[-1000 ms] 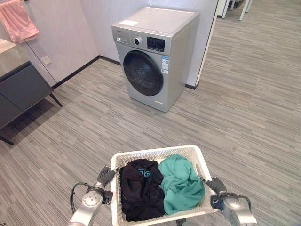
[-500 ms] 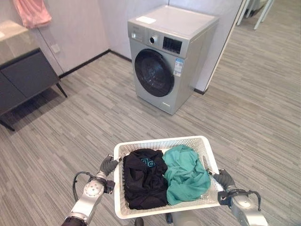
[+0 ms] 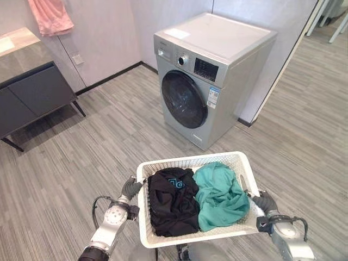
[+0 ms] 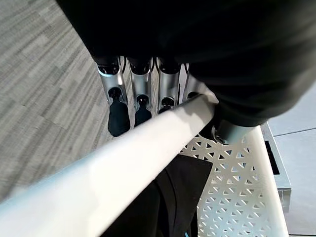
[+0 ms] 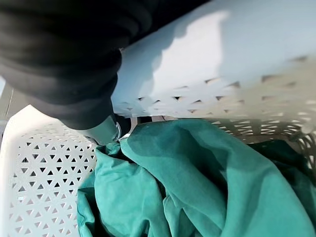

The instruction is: Grab the laundry basket,head to the washer,open it,put in the laundry and shut it.

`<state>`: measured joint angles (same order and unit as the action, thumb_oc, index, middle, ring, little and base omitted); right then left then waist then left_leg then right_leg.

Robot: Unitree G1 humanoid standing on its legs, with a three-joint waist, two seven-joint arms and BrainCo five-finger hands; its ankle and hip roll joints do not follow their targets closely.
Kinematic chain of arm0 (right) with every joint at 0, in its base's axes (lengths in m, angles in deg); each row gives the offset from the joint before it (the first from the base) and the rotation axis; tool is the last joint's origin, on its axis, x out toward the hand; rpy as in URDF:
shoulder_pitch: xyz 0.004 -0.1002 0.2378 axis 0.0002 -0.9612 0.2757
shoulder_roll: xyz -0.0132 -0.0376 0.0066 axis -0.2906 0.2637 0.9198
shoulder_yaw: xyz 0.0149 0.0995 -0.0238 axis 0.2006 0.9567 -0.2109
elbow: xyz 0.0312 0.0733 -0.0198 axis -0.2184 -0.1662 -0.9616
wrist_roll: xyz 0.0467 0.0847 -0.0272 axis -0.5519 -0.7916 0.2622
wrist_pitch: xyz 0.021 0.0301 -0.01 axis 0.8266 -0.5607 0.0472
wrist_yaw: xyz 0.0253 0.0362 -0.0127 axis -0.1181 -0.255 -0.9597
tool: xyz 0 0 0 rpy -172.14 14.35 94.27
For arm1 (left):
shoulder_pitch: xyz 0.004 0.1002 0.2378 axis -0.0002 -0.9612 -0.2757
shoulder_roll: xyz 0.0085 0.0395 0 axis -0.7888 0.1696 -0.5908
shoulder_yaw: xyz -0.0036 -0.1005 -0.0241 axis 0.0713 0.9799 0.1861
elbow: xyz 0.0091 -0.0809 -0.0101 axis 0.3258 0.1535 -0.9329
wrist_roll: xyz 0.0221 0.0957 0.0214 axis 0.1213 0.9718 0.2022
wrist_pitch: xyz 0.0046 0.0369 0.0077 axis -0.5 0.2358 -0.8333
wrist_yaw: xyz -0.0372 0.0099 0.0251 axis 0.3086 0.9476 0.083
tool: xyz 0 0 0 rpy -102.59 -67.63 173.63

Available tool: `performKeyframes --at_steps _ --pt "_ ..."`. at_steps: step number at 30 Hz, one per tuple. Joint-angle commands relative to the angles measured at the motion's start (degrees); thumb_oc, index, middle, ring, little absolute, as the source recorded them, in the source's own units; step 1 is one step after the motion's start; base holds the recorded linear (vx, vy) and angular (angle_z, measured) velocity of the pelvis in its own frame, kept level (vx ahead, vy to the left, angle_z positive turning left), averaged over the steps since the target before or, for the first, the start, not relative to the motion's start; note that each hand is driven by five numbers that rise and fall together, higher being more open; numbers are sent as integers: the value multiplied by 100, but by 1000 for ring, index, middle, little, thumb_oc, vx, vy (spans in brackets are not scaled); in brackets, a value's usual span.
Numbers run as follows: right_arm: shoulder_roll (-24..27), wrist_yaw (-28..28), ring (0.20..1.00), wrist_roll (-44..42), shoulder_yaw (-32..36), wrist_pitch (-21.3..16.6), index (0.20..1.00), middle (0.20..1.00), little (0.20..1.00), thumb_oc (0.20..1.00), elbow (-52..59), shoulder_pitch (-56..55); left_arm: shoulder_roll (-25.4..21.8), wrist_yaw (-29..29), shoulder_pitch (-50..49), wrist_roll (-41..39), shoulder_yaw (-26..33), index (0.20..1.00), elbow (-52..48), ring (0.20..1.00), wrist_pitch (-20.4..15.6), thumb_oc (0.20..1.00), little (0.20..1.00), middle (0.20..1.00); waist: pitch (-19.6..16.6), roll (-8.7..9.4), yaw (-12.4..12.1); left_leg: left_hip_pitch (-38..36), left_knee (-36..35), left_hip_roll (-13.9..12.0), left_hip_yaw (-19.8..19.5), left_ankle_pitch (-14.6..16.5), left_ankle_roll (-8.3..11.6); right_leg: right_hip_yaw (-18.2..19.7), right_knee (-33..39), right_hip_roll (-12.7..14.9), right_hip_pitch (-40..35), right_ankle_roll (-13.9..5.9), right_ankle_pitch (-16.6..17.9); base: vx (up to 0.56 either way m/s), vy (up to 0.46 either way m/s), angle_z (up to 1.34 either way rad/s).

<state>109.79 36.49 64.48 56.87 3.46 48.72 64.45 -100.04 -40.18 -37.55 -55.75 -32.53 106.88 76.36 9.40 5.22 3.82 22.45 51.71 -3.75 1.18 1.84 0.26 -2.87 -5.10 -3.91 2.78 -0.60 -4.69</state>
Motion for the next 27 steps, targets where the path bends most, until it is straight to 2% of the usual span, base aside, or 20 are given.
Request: performKeyframes --at_steps 1,2,3,4,6,8,9,12,13,14,15,16,17,19,21,22,24,25,26,27 --pt "335 78 200 -507 219 -454 200 200 200 200 574 152 -204 -200 195 -248 462 200 -292 200 -258 200 200 200 -28 -22 -46 -950 -2076 -383 -138 -269 135 658 439 441 -331 -20 398 400 219 -39" --pt "338 74 200 -452 209 -446 200 200 200 200 525 182 -209 -216 135 -299 511 200 -338 200 -242 200 200 200 -82 -79 -108 -1077 -3569 -623 -378 -383 222 730 378 442 -395 -77 236 452 279 -49" --pt "348 64 200 -418 210 -457 200 200 200 200 488 201 -217 -242 111 -295 520 200 -324 200 -239 200 200 200 -109 -105 -142 -1163 -4232 -766 -534 -606 309 791 351 464 -473 -90 106 345 216 -47" --pt "351 64 200 -417 208 -459 200 200 200 200 485 199 -214 -243 107 -295 519 200 -324 200 -240 200 200 200 -107 -102 -136 -1225 -4338 -769 -529 -656 321 784 339 463 -482 -80 92 268 177 -41" --pt "342 51 200 -395 227 -502 200 200 200 200 475 218 -214 -263 130 -270 521 200 -306 200 -242 200 200 200 -172 -188 -163 -1094 -5123 -989 -737 -959 430 872 300 492 -685 -115 -127 312 212 -25" --pt "311 44 200 -400 264 -510 200 200 200 200 520 187 -239 -257 165 -224 499 200 -300 200 -247 200 200 200 -183 -220 -157 -1058 -5439 -1037 -732 -1097 513 916 264 572 -882 -145 -293 442 394 -15" --pt "268 44 200 -396 260 -511 200 200 200 200 515 227 -258 -252 205 -178 505 200 -310 200 -268 200 200 200 -245 -316 -170 -1045 -5345 -1011 -643 -1076 539 996 186 699 -1025 -226 -368 614 645 -13" --pt "184 50 200 -375 266 -503 200 200 200 200 535 238 -280 -215 215 -158 460 200 -386 200 -265 200 200 200 -315 -372 -217 -1133 -5153 -877 -727 -997 525 1066 41 908 -1116 -344 -400 371 479 -31" --pt "129 37 200 -316 276 -486 200 200 200 200 572 265 -336 -229 265 -144 418 200 -387 200 -292 200 200 200 -319 -302 -219 -1061 -4590 -524 -638 -519 398 1124 -183 1288 -1119 -524 -103 290 469 -10" --pt "92 44 200 -257 294 -476 200 200 200 200 563 277 -374 -226 298 -118 421 200 -383 200 -291 200 200 200 -343 -279 -211 -1102 -4486 -426 -563 -422 335 1146 -365 1398 -1009 -594 173 292 475 41" --pt "87 44 200 -255 295 -475 200 200 200 200 565 276 -377 -226 301 -118 419 200 -381 200 -292 200 200 200 -353 -268 -234 -1087 -4460 -420 -537 -403 326 1171 -369 1411 -990 -603 171 244 439 34" --pt "29 24 200 -144 290 -471 200 200 200 200 540 362 -510 -233 325 -27 416 200 -385 200 -262 200 200 200 -345 -271 -253 -1270 -4405 -244 -303 -178 148 1102 -867 1602 -700 -614 737 157 305 -41" --pt "26 23 200 -142 289 -471 200 200 200 200 538 365 -513 -232 327 -27 417 200 -384 200 -262 200 200 200 -351 -264 -277 -1269 -4405 -246 -276 -173 143 1132 -880 1605 -676 -618 735 275 567 -101" --pt "-55 -32 200 -39 212 -484 200 200 200 200 369 534 -704 -224 286 7 488 200 -458 200 -211 200 200 200 -280 -367 -362 -1562 -4488 -102 74 37 -80 440 -1520 1885 -250 -489 1156 218 485 -44" --pt "-89 -32 200 -17 203 -452 200 200 200 200 363 540 -726 -193 259 24 507 200 -507 200 -193 200 200 200 -265 -391 -345 -1695 -4557 -44 133 81 -141 219 -1631 1841 -131 -465 1031 165 283 -4" --pt "-90 -14 200 -22 184 -437 200 200 200 200 299 549 -730 -134 174 12 533 200 -518 200 -197 200 200 200 -257 -408 -293 -1954 -4736 45 286 174 -181 -141 -1437 1507 69 -446 668 198 258 -34" --pt "-97 -5 200 -67 159 -421 200 200 200 200 220 526 -708 -73 94 -26 555 200 -528 200 -197 200 200 200 -237 -429 -207 -2200 -4909 131 346 235 -170 -425 -1067 1084 343 -458 322 205 211 -55" --pt "-96 -5 200 -67 158 -421 200 200 200 200 220 526 -708 -73 93 -26 556 200 -528 200 -197 200 200 200 -230 -430 -204 -2210 -4913 130 343 234 -169 -428 -1065 1083 333 -458 321 228 136 -43" --pt "-103 -14 200 -138 136 -416 200 200 200 200 164 467 -649 -56 103 -6 526 200 -475 200 -183 200 200 200 -159 -382 -85 -2446 -4971 269 304 337 -176 -371 -630 695 561 -489 297 239 129 -20" --pt "-109 -16 200 -165 129 -414 200 200 200 200 176 419 -610 -62 125 26 511 200 -456 200 -179 200 200 200 -123 -352 -45 -2586 -5005 342 293 400 -185 -390 -326 581 592 -505 370 239 129 0"
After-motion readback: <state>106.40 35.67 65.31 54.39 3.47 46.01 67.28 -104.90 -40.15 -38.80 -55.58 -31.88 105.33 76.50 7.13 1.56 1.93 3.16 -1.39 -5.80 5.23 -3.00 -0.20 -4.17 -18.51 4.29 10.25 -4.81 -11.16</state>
